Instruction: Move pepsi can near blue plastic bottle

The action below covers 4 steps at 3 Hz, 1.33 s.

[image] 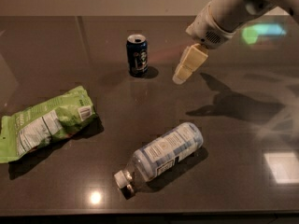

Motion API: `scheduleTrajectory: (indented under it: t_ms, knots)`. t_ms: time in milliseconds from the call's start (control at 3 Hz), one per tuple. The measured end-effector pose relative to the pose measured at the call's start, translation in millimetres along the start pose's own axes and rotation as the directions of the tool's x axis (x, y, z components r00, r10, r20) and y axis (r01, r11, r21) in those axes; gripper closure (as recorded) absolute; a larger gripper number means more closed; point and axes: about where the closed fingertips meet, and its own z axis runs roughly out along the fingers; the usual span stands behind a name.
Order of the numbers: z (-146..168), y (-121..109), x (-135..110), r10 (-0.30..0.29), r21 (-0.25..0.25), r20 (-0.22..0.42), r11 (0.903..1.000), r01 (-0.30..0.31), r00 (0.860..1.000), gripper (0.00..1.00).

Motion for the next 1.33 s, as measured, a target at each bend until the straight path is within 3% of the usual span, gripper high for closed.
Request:
scheduleTrajectory:
  t_ms: [667,1333]
  knots:
    - [70.9,-36.4,-55.6,0.038,-0.011,0.096,0.9992,-0.037,0.995,0.00]
    - [110.2,-56.3,-88.7,0.109,-0.039,0.146,0.9938,-0.104,0.983,0.00]
